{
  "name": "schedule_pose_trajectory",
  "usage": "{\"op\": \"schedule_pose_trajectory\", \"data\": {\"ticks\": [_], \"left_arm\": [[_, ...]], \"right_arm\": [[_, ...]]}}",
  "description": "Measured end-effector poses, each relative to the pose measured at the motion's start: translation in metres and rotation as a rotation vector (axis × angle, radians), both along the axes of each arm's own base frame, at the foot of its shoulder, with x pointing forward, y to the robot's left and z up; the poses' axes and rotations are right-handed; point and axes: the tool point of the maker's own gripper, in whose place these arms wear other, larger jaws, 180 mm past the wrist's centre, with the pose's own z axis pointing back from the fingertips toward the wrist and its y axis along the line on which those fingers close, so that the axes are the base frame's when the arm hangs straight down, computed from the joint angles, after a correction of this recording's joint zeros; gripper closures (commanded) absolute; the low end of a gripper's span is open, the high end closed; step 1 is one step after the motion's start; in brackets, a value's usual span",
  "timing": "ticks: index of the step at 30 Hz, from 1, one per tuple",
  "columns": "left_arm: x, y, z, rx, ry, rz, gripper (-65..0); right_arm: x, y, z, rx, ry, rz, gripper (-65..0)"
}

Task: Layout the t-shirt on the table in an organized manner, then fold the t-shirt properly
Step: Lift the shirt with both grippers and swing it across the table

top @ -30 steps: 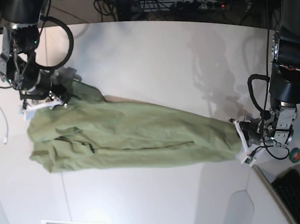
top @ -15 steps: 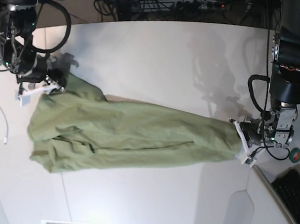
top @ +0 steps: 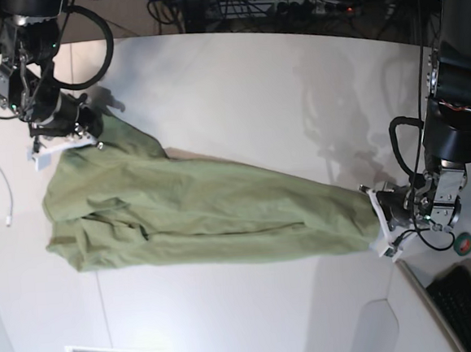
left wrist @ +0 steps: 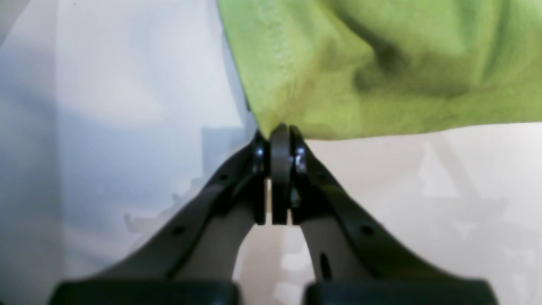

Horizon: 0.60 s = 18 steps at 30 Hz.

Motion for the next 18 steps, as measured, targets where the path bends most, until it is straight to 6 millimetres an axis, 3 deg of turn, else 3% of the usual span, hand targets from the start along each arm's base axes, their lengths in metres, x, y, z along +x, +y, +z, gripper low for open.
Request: {"op": "schedule_pose_trajectory", "data": {"ticks": [6, 10, 12, 14, 18], "left_arm": [[-0.001, 0.000, 0.000, 0.000, 0.002, 0.001, 0.0], [-0.007, 0.008, 0.000, 0.018, 0.040, 0.012, 0.0], [-0.005, 0.011, 0.010, 0.060, 0.036, -0.016, 0.0], [0.004, 0.002, 0.027, 0.087, 0.010, -0.061, 0.0], [0.034, -0.048, 0.073, 0.079, -0.098, -0.167, 0.0]], "right_arm": [[-0.004, -0.004, 0.008, -0.010, -0.014, -0.001, 0.0], [-0.005, -0.029, 0.054, -0.118, -0.121, -0.003, 0.0], [0.010, -0.037, 0.082, -0.159, -0.194, 0.029, 0.0], [0.035, -0.044, 0.109, -0.188, -0.255, 0.064, 0.0], [0.092, -0.059, 0.157, -0.223, -0.353, 0.116, 0.0]]}}
